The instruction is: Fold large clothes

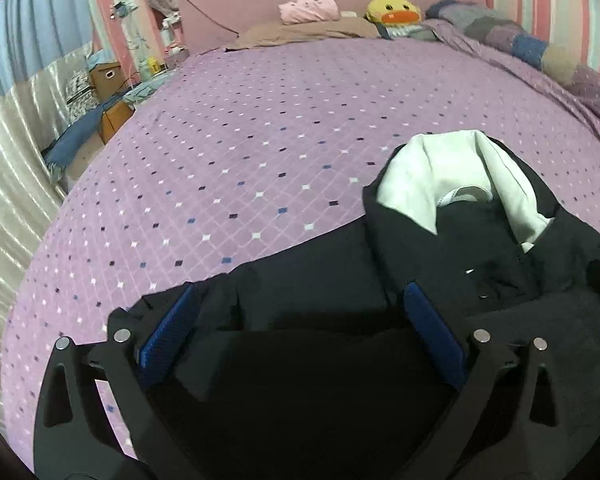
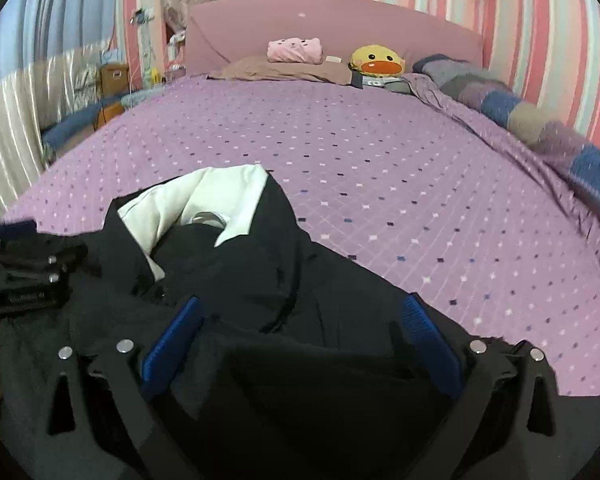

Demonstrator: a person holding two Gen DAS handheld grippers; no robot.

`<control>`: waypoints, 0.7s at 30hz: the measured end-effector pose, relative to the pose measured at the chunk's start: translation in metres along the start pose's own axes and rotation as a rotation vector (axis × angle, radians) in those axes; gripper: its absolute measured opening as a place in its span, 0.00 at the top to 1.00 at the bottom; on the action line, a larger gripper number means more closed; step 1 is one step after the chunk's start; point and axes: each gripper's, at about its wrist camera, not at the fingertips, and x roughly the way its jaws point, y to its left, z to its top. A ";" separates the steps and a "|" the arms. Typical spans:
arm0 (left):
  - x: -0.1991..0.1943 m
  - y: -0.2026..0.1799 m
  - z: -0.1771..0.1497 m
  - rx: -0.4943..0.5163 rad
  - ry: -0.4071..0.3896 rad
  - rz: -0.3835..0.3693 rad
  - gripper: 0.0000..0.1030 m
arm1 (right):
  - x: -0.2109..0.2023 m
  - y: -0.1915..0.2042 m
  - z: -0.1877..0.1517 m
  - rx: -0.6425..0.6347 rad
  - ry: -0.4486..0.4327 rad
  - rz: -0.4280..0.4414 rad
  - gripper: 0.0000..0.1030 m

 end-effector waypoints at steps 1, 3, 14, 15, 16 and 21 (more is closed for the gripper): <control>0.000 0.000 -0.002 -0.003 -0.017 0.005 0.03 | 0.002 -0.001 -0.002 -0.006 -0.003 0.001 0.02; 0.000 0.001 -0.005 -0.001 -0.046 0.010 0.03 | 0.005 -0.007 -0.005 0.004 -0.010 0.035 0.02; -0.007 0.022 -0.034 -0.051 -0.132 -0.015 0.03 | 0.031 -0.030 -0.019 0.106 -0.001 0.214 0.02; -0.008 0.024 -0.035 -0.056 -0.136 -0.016 0.03 | 0.034 -0.031 -0.020 0.115 -0.001 0.228 0.02; -0.007 0.024 -0.036 -0.060 -0.140 -0.015 0.03 | 0.036 -0.032 -0.021 0.118 0.002 0.232 0.02; -0.002 0.020 -0.033 -0.046 -0.109 0.011 0.03 | 0.046 -0.035 -0.021 0.134 0.029 0.263 0.02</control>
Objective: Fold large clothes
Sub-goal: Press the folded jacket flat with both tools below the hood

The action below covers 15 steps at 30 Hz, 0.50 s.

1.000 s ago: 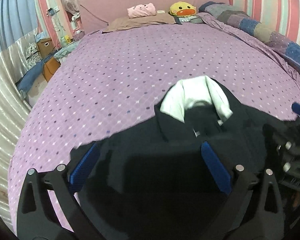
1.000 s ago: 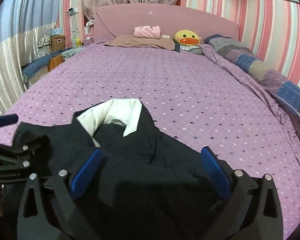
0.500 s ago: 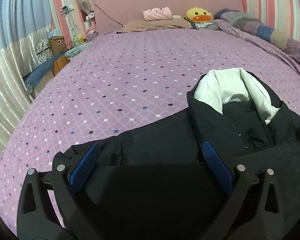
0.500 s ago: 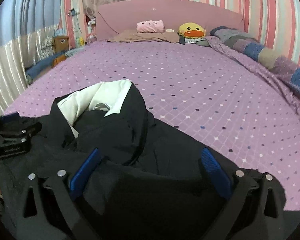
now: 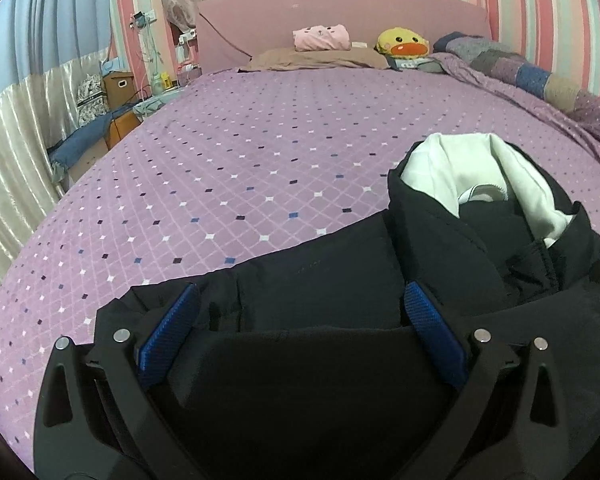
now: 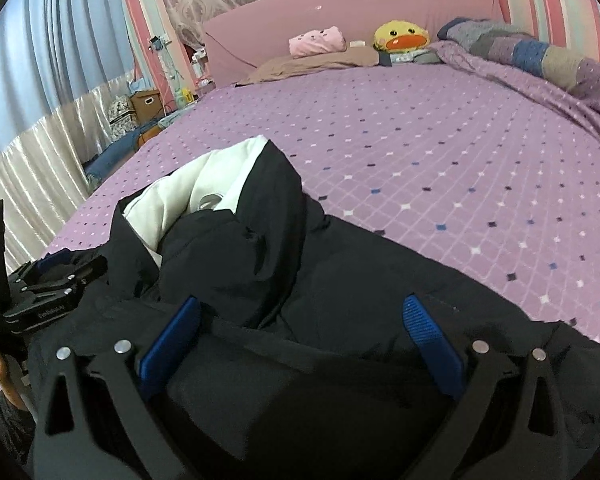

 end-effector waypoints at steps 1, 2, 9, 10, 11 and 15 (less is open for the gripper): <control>0.000 -0.001 0.000 0.004 0.002 0.008 0.03 | 0.000 0.000 -0.001 0.000 0.000 0.001 0.02; -0.001 -0.001 0.000 0.006 0.004 0.016 0.03 | 0.000 0.000 -0.001 0.001 -0.002 0.004 0.02; -0.014 -0.004 0.004 -0.013 -0.043 0.078 0.03 | 0.002 0.001 0.002 0.001 -0.001 0.008 0.02; -0.023 -0.009 0.006 -0.003 -0.079 0.103 0.03 | 0.000 0.002 0.002 -0.002 -0.007 -0.001 0.02; -0.033 -0.014 0.008 0.002 -0.114 0.125 0.03 | -0.005 0.003 0.002 -0.007 -0.026 -0.015 0.02; -0.089 -0.054 0.019 -0.017 -0.258 0.094 0.03 | -0.047 0.011 0.002 -0.037 -0.204 -0.128 0.02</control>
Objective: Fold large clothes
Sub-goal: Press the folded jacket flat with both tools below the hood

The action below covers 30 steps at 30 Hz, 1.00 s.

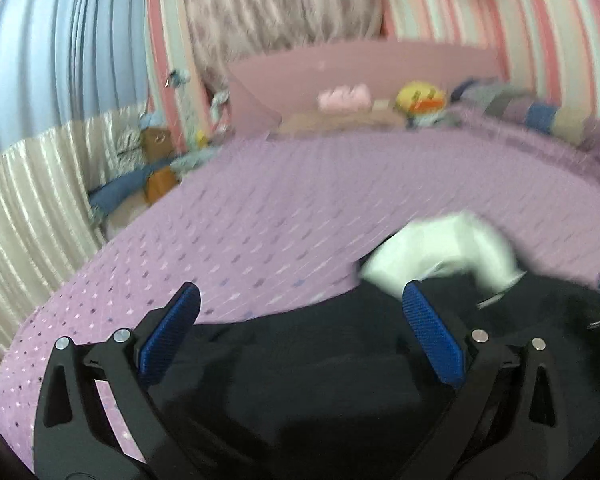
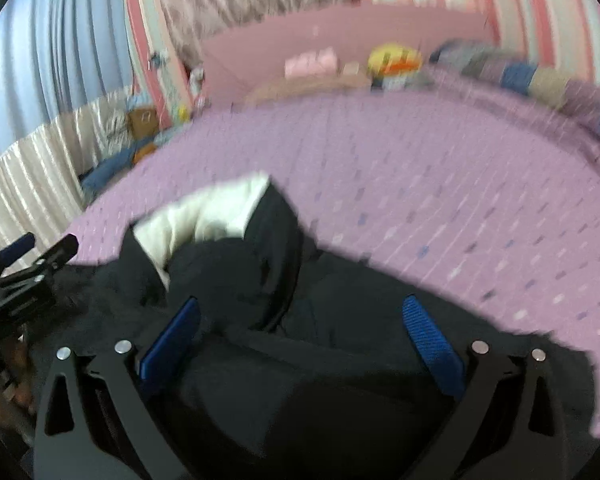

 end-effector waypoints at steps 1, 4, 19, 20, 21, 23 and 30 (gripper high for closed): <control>-0.007 -0.010 0.003 -0.001 0.002 -0.032 0.03 | -0.009 -0.001 0.004 -0.011 -0.033 -0.056 0.02; -0.010 -0.043 0.004 -0.011 0.074 -0.155 0.03 | -0.022 -0.018 0.013 -0.013 -0.040 -0.187 0.02; 0.023 -0.077 -0.025 0.032 0.136 -0.141 0.03 | -0.002 -0.053 -0.003 0.033 0.016 -0.131 0.02; 0.025 -0.076 -0.026 0.032 0.140 -0.141 0.03 | 0.000 -0.054 -0.004 0.034 0.023 -0.132 0.02; 0.025 -0.077 -0.030 0.033 0.142 -0.140 0.03 | 0.002 -0.055 -0.004 0.043 0.030 -0.131 0.02; 0.028 -0.076 -0.031 0.030 0.151 -0.145 0.03 | 0.005 -0.061 -0.006 0.066 0.041 -0.117 0.02; 0.037 -0.077 -0.030 0.018 0.168 -0.167 0.03 | 0.017 -0.068 -0.009 0.100 0.085 -0.099 0.02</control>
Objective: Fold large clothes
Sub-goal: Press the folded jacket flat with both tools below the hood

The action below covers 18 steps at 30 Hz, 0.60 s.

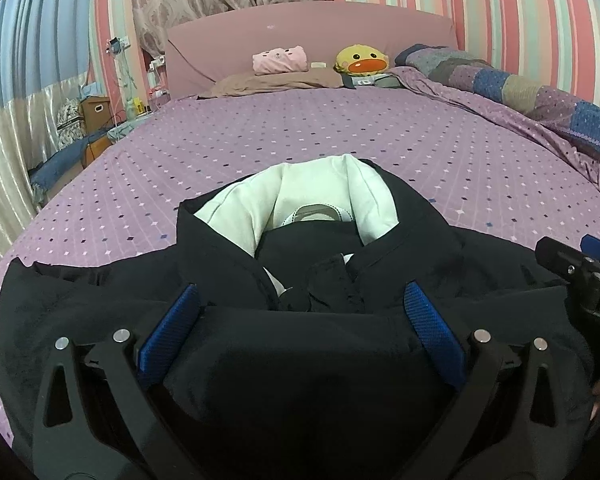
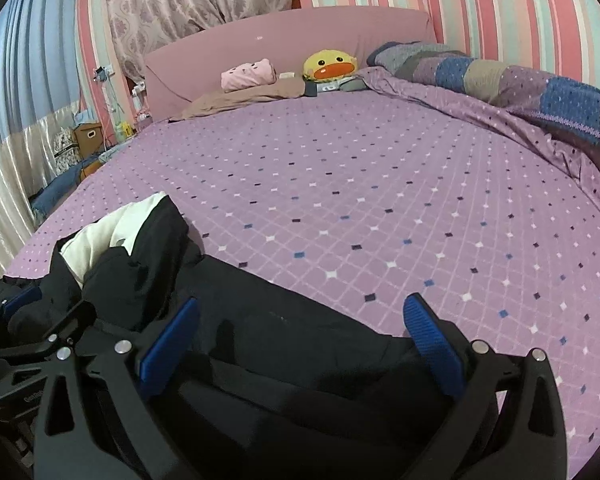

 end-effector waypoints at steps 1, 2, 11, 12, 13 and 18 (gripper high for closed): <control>0.002 0.000 0.000 -0.003 0.002 -0.006 0.03 | 0.003 -0.002 0.000 0.010 0.010 0.006 0.02; 0.003 0.001 0.001 -0.004 0.006 -0.011 0.03 | 0.004 -0.003 0.000 0.015 0.018 0.007 0.02; 0.012 0.003 0.003 -0.010 0.025 -0.036 0.03 | 0.015 -0.007 -0.002 0.041 0.073 0.008 0.01; 0.012 0.003 0.003 -0.011 0.026 -0.039 0.03 | 0.017 -0.008 -0.002 0.045 0.078 0.011 0.01; 0.013 0.003 0.003 -0.012 0.027 -0.042 0.03 | 0.017 -0.009 -0.003 0.047 0.080 0.012 0.01; 0.016 0.003 0.004 -0.013 0.034 -0.047 0.03 | 0.022 -0.011 -0.003 0.065 0.100 0.027 0.01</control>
